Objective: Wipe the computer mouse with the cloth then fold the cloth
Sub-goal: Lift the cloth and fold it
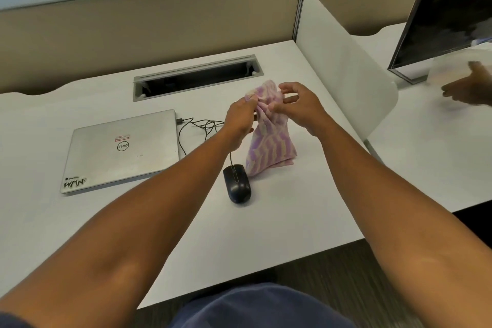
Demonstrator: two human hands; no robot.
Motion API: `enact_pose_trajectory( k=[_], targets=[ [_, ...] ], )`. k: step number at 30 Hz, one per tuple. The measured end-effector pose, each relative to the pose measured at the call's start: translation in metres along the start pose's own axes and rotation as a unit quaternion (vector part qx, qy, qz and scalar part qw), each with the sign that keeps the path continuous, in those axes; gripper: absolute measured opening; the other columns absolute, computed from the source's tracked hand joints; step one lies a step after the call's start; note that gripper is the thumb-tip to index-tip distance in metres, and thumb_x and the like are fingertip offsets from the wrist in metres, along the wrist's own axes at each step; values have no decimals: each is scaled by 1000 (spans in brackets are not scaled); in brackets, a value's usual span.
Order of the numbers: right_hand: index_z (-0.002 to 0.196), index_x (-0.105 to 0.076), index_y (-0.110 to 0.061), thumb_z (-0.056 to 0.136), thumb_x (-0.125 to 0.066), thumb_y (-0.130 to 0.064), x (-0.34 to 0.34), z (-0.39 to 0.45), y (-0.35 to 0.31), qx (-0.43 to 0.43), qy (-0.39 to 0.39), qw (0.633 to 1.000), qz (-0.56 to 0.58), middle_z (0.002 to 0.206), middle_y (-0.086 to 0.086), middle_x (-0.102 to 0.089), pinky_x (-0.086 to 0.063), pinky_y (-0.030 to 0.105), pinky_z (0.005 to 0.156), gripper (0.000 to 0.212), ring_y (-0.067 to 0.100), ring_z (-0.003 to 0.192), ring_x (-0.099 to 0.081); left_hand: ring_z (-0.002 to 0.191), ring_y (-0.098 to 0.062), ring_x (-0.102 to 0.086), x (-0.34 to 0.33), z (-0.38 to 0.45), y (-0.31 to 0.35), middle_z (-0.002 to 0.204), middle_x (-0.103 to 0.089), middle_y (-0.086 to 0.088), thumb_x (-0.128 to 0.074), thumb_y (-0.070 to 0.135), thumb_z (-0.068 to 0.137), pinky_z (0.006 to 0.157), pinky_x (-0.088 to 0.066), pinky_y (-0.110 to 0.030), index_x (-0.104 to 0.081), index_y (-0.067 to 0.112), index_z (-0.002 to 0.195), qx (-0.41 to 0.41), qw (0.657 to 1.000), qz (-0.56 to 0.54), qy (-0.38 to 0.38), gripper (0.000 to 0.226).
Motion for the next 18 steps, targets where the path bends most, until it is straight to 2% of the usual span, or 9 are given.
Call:
enact_pose_trajectory(
  k=[2, 4, 6, 7, 9, 10, 12, 15, 18],
  targets=[
    [140, -43, -21, 72, -84, -33, 2, 2, 5, -24, -22, 999, -34, 146, 6, -43, -51, 40, 98, 81, 25, 124, -51, 104, -16, -65, 2, -2, 3, 107, -69, 5, -36, 34, 107, 89, -50, -41, -62, 32, 103, -20, 1000, 6, -9, 27],
    [142, -40, -22, 66, -87, -36, 5, 3, 8, -30, -54, 998, -33, 142, 3, -44, -51, 35, 95, 90, 23, 120, -50, 111, -21, -64, 5, -2, 6, 116, -68, 0, -35, 32, 108, 93, -51, -42, -61, 28, 112, -37, 999, -1, -14, 27],
    [131, -48, -24, 64, -89, -30, 8, 2, 8, -8, -90, 996, -22, 120, -6, -56, -50, 25, 83, 79, 20, 109, -55, 114, -23, -63, 7, -2, 10, 124, -66, -5, -35, 33, 109, 98, -50, -40, -61, 23, 121, -52, 999, -12, -12, 31],
    [118, -55, -25, 65, -88, -27, 9, 2, 9, 8, -100, 995, -27, 109, -9, -60, -51, 24, 78, 63, 22, 104, -58, 116, -23, -62, 7, -2, 12, 126, -66, -6, -35, 34, 109, 100, -49, -39, -61, 22, 123, -60, 998, -10, -14, 32],
    [101, -66, -22, 67, -84, -26, 10, 3, 10, 36, -100, 994, -36, 97, -2, -68, -54, 33, 79, 39, 26, 98, -64, 117, -22, -60, 6, 0, 17, 128, -65, -6, -34, 38, 109, 100, -47, -35, -61, 22, 126, -77, 997, 7, -18, 36],
    [96, -68, -28, 67, -83, -29, 11, 4, 10, 44, -95, 994, -28, 95, -3, -69, -54, 36, 81, 33, 23, 94, -65, 116, -21, -61, 6, 1, 19, 127, -65, -5, -34, 40, 108, 98, -47, -33, -61, 21, 128, -87, 996, 15, -17, 38],
    [94, -66, -39, 65, -83, -34, 12, 5, 12, 41, -83, 996, 13, 96, -11, -68, -54, 32, 82, 34, 16, 94, -65, 114, -18, -62, 7, 4, 25, 125, -66, -5, -33, 42, 108, 95, -48, -29, -62, 19, 129, -106, 994, 19, -9, 42],
    [108, -64, -21, 62, -87, -40, 15, 8, 20, 7, -47, 996, 78, 107, 0, -68, -55, 35, 86, 55, 21, 102, -64, 108, -13, -65, 8, 8, 31, 118, -69, -1, -34, 44, 108, 88, -52, -21, -64, 18, 125, -133, 991, 12, 11, 43],
    [100, -66, -19, 66, -87, -34, 19, 12, 25, -2, -35, 988, 150, 100, 0, -70, -54, 33, 80, 42, 21, 99, -66, 107, -18, -67, 11, 11, 33, 115, -71, -4, -37, 45, 107, 92, -55, -29, -66, 17, 122, -146, 988, 10, 41, 44]
  ],
)
Point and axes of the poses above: each hand's wrist, its own z-axis towards the middle knuckle, its own x-axis out of the back of the hand, y = z × x, the point moved 2 cm from there along z, towards the middle knuckle
